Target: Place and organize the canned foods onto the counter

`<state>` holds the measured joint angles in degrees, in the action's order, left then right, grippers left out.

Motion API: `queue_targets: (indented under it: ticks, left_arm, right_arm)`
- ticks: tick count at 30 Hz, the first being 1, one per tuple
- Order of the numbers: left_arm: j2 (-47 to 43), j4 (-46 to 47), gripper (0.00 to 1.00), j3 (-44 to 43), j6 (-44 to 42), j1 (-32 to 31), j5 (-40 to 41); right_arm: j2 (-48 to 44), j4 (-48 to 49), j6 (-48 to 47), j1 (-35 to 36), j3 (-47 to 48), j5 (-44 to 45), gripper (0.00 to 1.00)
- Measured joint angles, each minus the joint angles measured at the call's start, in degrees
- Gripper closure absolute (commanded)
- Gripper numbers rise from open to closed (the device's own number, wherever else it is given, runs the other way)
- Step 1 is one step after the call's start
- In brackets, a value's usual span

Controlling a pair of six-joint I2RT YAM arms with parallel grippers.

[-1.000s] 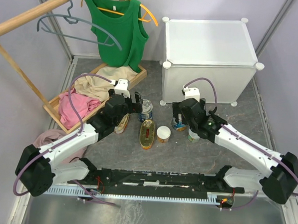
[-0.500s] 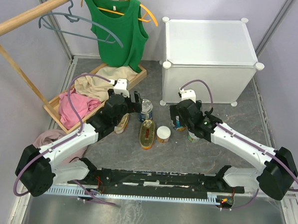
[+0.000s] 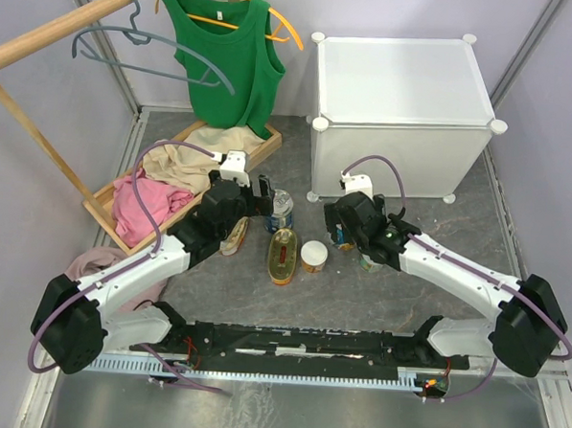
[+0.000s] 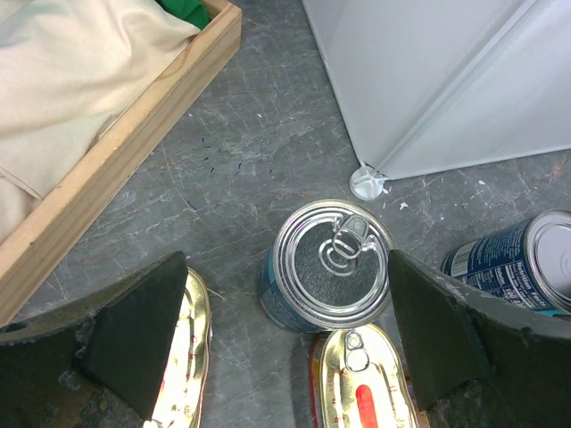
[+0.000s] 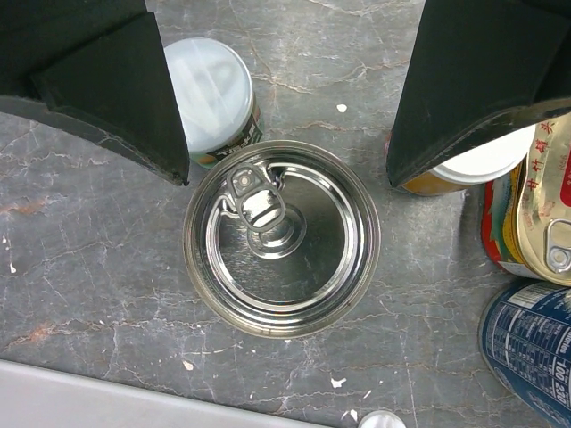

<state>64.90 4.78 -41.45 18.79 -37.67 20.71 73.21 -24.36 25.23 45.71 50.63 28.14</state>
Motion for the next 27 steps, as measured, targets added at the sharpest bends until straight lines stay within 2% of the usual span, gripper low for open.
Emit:
queue_targets:
  ticks: [27]
  left_arm:
    - [0.09,0.02,0.01,0.02,0.02,0.07,-0.26]
  right_arm:
    - [3.52,1.03,0.15,0.00,0.00,1.46,0.00]
